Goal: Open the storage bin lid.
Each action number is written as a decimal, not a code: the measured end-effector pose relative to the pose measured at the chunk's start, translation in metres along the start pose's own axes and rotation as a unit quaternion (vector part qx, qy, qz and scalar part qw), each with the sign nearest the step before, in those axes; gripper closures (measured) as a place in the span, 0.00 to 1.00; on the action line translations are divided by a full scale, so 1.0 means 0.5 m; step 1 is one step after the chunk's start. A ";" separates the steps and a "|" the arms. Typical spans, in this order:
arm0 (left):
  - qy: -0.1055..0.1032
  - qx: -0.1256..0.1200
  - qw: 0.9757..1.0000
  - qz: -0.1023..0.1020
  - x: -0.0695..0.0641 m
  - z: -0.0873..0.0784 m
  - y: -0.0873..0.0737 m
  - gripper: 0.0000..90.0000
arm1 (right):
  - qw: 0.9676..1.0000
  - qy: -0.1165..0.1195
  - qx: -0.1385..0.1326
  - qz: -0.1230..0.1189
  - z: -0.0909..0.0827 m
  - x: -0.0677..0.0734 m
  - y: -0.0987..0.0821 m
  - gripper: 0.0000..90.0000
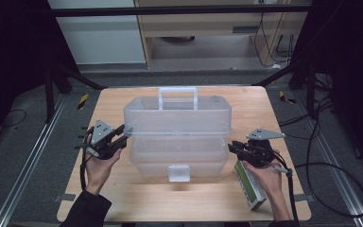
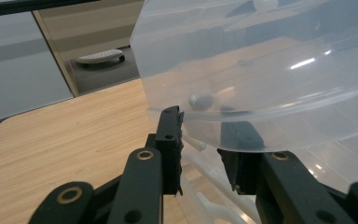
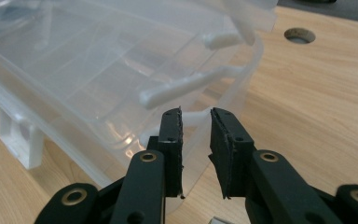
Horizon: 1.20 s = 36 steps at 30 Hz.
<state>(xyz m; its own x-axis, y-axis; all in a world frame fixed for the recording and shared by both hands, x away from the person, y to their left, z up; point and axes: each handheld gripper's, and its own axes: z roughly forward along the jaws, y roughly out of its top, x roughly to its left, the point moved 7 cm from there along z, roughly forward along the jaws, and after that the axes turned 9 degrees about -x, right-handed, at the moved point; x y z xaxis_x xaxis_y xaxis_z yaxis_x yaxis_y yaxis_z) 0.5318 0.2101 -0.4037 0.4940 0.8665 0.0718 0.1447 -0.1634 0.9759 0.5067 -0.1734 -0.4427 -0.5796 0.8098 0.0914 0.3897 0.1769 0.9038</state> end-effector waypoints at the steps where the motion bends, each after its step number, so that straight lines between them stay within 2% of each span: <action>1: 0.001 -0.001 1.000 0.000 0.000 0.000 0.001 0.77 | 1.000 0.001 0.003 -0.002 0.003 0.001 -0.003 0.83; 5: -0.001 0.002 1.000 -0.003 0.002 0.001 0.004 0.77 | 1.000 0.006 0.022 -0.001 0.015 0.008 -0.015 0.82; 13: -0.002 -0.004 1.000 -0.013 0.012 0.011 0.024 0.77 | 1.000 0.009 0.028 0.009 0.024 0.008 -0.020 0.84; 22: 0.011 -0.011 1.000 -0.006 0.025 0.031 0.064 0.80 | 0.999 0.010 0.030 0.019 0.029 0.009 -0.021 0.86; 26: 0.018 -0.020 1.000 -0.012 0.035 0.045 0.081 0.81 | 0.999 0.007 0.031 0.014 0.029 0.009 -0.021 0.86; 32: 0.033 -0.015 0.999 -0.001 0.050 0.070 0.110 0.84 | 0.999 0.005 0.031 0.010 0.029 0.011 -0.021 0.86; 36: 0.032 -0.015 0.999 -0.014 0.060 0.085 0.122 0.85 | 0.999 0.005 0.032 0.009 0.029 0.011 -0.021 0.86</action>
<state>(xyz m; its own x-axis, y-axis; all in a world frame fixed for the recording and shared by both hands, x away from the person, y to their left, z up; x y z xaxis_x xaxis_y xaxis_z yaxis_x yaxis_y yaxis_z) 0.5917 0.2062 -0.3510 0.4345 0.8989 0.0566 0.1310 -0.1253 0.9834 0.5100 -0.1628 -0.4578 -0.5783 0.8080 0.1122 0.4449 0.1971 0.8736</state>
